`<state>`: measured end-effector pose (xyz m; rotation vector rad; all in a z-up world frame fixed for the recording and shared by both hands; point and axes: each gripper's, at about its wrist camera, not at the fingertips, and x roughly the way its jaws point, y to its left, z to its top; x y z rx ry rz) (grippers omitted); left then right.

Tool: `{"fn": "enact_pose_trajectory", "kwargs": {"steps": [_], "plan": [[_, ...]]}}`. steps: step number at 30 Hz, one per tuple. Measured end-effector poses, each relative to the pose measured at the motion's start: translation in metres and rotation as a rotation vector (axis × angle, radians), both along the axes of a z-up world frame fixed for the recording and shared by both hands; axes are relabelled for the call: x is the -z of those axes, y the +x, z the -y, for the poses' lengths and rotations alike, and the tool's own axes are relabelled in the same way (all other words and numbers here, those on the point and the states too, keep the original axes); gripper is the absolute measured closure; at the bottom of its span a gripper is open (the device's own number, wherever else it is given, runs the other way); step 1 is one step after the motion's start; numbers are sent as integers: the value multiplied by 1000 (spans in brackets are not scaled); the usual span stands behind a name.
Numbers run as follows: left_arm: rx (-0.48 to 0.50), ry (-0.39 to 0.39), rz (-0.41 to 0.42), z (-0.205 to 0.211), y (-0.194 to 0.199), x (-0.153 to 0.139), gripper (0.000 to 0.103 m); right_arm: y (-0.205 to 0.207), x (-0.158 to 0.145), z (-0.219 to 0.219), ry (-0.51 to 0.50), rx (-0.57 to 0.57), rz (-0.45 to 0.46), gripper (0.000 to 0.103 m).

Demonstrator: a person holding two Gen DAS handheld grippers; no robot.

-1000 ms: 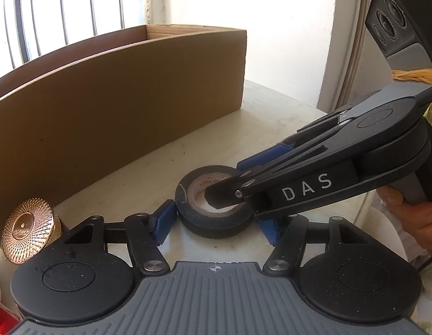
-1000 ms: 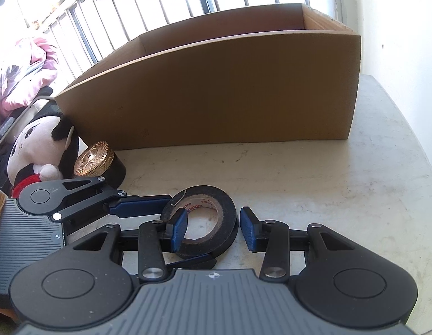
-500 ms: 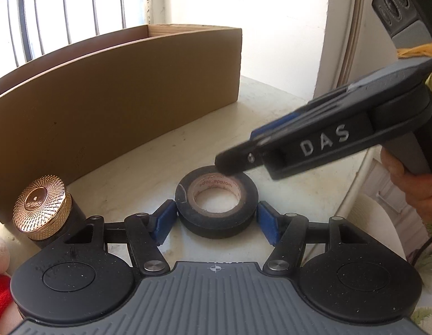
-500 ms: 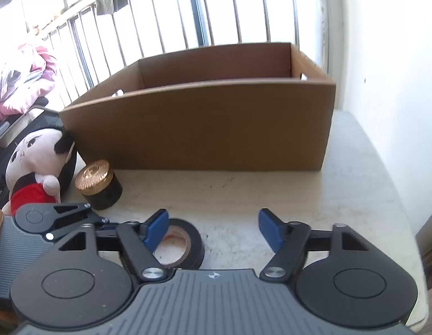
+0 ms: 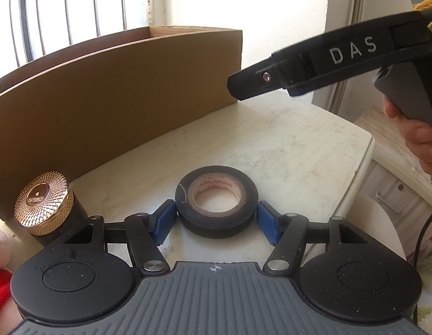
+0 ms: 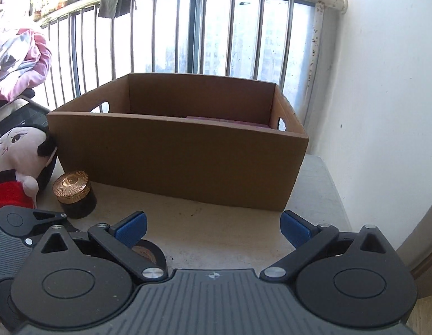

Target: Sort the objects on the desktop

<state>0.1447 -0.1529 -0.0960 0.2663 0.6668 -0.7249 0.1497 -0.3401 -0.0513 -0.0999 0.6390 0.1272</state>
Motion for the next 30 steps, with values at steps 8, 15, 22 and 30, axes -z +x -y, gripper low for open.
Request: {"fn": "enact_pose_trajectory", "kwargs": {"steps": [8, 15, 22, 30], "plan": [[1, 11, 2, -2, 2, 0, 38, 9, 21, -5, 32, -32, -101, 6], [-1, 19, 9, 0, 4, 0, 33, 15, 33, -13, 98, -76, -199, 37], [-10, 14, 5, -1, 6, -2, 28, 18, 36, -18, 109, -99, -235, 55], [-3, 5, 1, 0, 10, -4, 33, 23, 41, -23, 112, -119, -258, 75]]}}
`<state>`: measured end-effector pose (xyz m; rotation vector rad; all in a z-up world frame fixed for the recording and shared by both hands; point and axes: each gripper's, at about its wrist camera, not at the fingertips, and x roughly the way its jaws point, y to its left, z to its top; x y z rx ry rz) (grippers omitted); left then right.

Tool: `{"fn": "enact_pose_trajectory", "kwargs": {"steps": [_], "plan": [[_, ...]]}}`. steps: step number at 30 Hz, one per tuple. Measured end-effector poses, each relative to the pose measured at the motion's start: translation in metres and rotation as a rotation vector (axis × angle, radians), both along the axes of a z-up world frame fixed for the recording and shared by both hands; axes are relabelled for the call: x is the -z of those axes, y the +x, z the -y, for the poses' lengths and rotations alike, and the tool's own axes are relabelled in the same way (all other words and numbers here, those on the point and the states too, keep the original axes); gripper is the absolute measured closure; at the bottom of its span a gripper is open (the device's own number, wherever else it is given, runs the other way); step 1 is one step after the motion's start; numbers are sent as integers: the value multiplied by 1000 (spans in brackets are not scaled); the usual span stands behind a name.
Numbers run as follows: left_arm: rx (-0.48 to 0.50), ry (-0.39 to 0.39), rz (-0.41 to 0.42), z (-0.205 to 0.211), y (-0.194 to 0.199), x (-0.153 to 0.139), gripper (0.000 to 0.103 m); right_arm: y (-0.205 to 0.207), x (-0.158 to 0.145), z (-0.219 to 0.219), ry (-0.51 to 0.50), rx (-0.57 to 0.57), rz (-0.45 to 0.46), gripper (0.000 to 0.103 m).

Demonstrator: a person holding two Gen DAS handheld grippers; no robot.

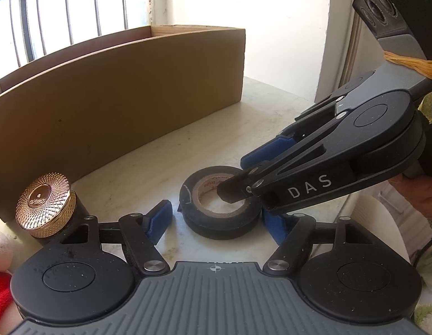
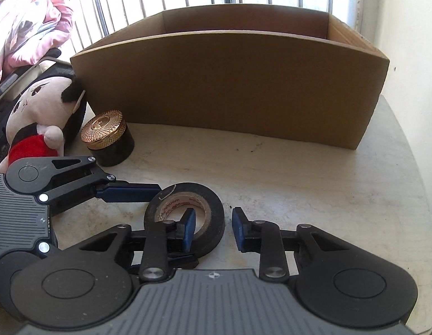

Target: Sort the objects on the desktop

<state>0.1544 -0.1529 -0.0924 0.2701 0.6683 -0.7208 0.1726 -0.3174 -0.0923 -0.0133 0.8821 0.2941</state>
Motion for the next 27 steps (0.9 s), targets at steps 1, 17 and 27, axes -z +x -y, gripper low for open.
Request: {"fn": "enact_pose_trajectory", "kwargs": {"steps": [1, 17, 27], "plan": [[4, -2, 1, 1, 0, 0, 35, 0, 0, 0, 4, -3, -1, 76], [5, -29, 26, 11, 14, -5, 39, -4, -15, 6, 31, 38, 54, 78], [2, -49, 145, 16, 23, -47, 39, -3, -75, 9, 40, 34, 221, 79]]}}
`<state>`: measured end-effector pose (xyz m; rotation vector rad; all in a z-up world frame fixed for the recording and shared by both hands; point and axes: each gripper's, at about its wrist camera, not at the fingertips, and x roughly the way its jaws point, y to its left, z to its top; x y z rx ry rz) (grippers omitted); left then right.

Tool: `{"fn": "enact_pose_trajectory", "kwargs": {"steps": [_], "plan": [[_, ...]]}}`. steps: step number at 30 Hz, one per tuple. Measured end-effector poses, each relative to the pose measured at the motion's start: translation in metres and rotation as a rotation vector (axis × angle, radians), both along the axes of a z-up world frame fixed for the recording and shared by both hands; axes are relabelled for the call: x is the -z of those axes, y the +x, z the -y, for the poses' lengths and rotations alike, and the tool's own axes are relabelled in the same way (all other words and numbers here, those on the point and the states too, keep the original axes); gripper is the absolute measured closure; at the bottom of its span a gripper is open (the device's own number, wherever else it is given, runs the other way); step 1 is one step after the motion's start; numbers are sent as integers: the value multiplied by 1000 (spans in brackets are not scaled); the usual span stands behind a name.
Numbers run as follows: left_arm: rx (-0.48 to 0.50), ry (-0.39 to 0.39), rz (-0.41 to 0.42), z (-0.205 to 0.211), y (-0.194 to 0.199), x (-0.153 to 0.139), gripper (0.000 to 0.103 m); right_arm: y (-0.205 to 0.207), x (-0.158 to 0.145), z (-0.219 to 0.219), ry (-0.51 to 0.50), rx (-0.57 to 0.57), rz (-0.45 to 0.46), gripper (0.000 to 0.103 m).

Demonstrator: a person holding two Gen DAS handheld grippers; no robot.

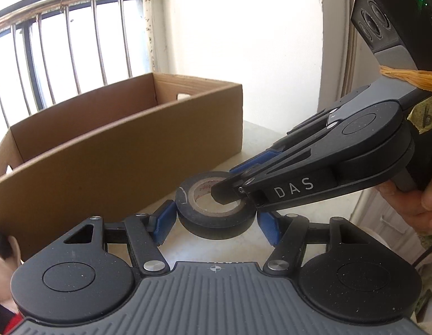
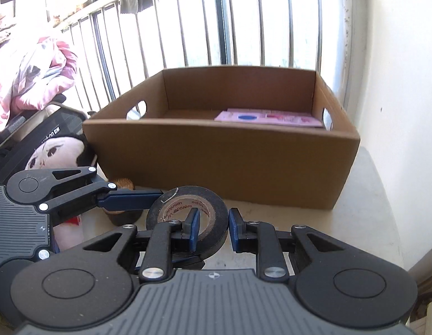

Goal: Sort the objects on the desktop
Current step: 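Lift the tape roll with both tools and carry it over the box, then lower the tape roll into the box beside the pink booklet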

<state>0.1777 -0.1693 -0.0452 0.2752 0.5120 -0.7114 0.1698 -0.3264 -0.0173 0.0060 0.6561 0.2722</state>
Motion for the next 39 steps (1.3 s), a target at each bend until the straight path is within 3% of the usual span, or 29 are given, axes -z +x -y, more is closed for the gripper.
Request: {"fn": "enact_pose_trajectory", "kwargs": {"steps": [5, 9, 14, 18, 23, 31, 36, 39], "plan": [[-21, 3, 115, 1, 11, -37, 39, 13, -38, -5, -7, -31, 95, 79], [-46, 52, 222, 3, 23, -65, 39, 37, -64, -9, 17, -69, 122, 79], [-78, 114, 292, -1, 50, -93, 39, 82, -83, -12, 69, -97, 95, 79], [-90, 138, 269, -5, 72, -105, 39, 125, -81, -10, 115, -94, 25, 79], [-88, 163, 170, 1, 113, -104, 39, 180, -59, -6, 145, -84, -126, 79], [-65, 146, -173, -4, 181, -67, 39, 237, -12, -6, 103, -60, -360, 79], [-62, 91, -426, -12, 222, -41, 39, 258, 12, -12, 63, -73, -454, 79], [-63, 99, -511, -15, 242, -30, 39, 267, 22, -17, 37, -85, -497, 82]]}}
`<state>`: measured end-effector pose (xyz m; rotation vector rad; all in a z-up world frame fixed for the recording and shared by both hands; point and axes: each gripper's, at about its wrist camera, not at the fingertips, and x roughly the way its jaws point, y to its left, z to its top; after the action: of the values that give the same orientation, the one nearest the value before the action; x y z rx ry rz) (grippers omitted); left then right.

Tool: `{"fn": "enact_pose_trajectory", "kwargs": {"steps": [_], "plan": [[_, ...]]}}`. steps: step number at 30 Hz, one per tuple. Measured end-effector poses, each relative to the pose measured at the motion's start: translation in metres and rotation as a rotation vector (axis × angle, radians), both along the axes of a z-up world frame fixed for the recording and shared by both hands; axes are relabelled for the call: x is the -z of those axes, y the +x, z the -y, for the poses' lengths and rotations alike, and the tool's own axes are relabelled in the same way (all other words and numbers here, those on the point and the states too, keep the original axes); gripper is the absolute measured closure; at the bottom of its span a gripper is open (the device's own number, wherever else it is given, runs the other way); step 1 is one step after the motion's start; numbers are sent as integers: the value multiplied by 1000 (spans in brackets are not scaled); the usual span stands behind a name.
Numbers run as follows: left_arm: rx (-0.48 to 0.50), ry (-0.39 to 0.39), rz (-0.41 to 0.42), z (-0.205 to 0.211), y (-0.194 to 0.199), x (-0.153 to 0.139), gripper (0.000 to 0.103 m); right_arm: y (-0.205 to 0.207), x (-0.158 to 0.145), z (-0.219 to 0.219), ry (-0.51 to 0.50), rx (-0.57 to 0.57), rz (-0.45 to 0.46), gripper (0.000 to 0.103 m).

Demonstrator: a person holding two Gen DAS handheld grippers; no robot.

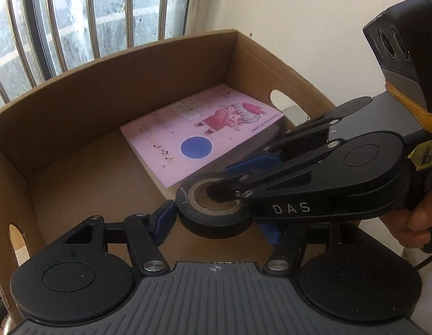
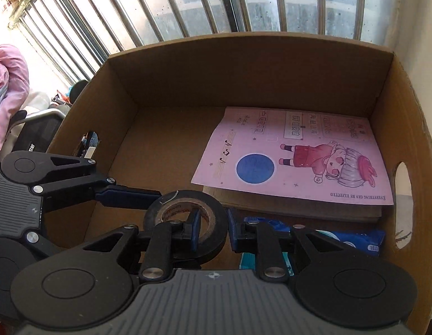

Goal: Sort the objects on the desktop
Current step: 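Lower the tape roll into the box beside the pink booklet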

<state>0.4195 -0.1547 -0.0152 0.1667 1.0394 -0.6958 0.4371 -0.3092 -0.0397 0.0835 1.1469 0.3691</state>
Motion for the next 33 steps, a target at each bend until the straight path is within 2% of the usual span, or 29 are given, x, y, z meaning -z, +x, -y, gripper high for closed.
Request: {"fn": "enact_pose_trajectory", "kwargs": {"steps": [6, 14, 19, 23, 33], "plan": [[7, 43, -140, 1, 13, 17, 39, 17, 15, -7, -43, -31, -70, 82], [33, 121, -222, 9, 28, 36, 39, 31, 28, -13, -99, -67, -141, 83], [27, 118, -273, 6, 33, 45, 36, 32, 29, -17, -122, -91, -149, 83], [36, 121, -273, 3, 33, 45, 30, 28, 30, -18, -131, -121, -162, 83], [99, 133, -268, 1, 21, 41, 30, 18, 28, -18, -158, -172, -188, 84]]}}
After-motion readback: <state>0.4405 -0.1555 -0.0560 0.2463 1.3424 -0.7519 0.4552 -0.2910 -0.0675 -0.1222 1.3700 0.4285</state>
